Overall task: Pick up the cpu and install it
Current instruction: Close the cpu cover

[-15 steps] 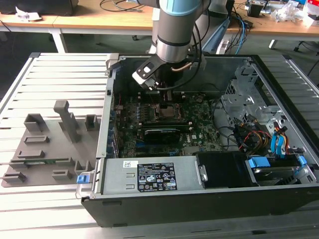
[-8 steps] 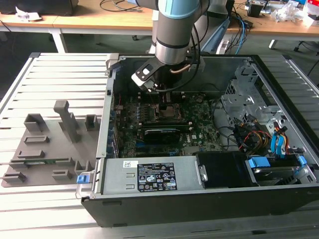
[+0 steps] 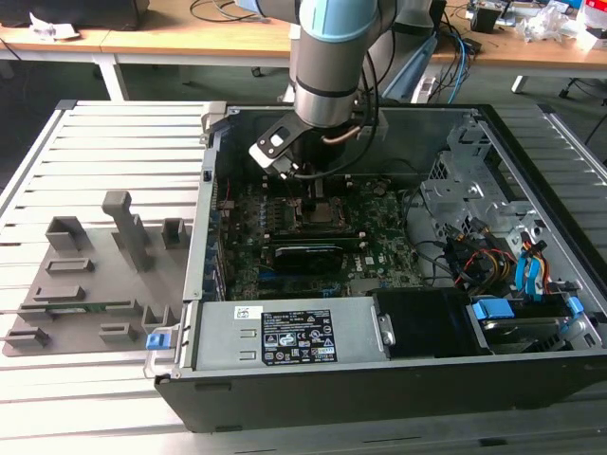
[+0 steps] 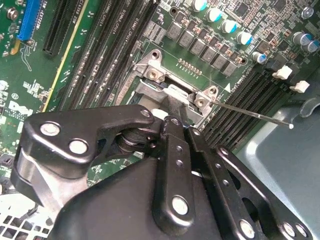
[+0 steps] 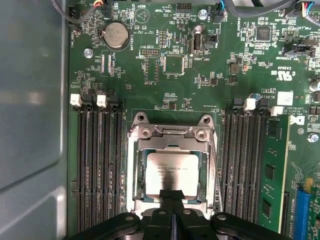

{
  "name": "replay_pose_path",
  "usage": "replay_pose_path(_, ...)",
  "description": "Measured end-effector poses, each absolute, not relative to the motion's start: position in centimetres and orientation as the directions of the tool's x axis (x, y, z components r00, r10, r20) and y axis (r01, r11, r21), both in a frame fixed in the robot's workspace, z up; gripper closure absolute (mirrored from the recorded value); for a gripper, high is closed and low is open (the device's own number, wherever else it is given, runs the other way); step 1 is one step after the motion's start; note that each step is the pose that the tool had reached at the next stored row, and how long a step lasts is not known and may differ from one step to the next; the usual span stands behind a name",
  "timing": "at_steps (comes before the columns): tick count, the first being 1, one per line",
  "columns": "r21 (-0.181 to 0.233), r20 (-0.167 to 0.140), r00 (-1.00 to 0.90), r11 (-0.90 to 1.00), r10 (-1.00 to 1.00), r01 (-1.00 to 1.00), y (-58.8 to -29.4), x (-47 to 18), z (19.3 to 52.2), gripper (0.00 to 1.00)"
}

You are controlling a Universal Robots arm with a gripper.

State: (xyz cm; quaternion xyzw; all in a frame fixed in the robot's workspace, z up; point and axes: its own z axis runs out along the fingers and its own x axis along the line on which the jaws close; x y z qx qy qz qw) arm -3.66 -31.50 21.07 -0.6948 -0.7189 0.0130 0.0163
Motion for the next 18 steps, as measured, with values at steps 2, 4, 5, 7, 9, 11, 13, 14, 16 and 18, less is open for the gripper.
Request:
replay_pose_path(2, -0.041, 0.005, -0.034, 0.034, 0.999, 0.999, -31.5, -3.8, 20.7, 0.89)
replay_pose_path(4, -0.042, 0.005, -0.034, 0.034, 0.999, 0.999, -31.5, -3.8, 20.5, 0.89)
replay_pose_path(5, -0.042, 0.005, -0.034, 0.034, 0.999, 0.999, -31.5, -3.8, 20.5, 0.89)
replay_pose_path(7, -0.042, 0.005, -0.034, 0.034, 0.999, 0.999, -31.5, -3.8, 20.4, 0.89)
replay_pose_path(9, -0.041, 0.006, -0.034, 0.034, 0.999, 0.999, -31.5, -3.6, 20.5, 0.89)
replay_pose_path(11, -0.042, 0.005, -0.034, 0.034, 0.999, 0.999, -31.5, -2.7, 20.5, 0.89)
replay_pose_path(13, -0.043, 0.005, -0.034, 0.034, 0.999, 0.999, -31.5, -1.6, 20.6, 0.89)
replay_pose_path(14, -0.043, 0.005, -0.034, 0.034, 0.999, 0.999, -31.5, -1.5, 20.7, 0.89)
replay_pose_path(16, -0.043, 0.005, -0.034, 0.034, 0.999, 0.999, -31.5, -1.4, 21.0, 0.89)
replay_pose_path(18, -0.043, 0.004, -0.034, 0.034, 0.999, 0.999, -31.5, -1.4, 21.5, 0.89)
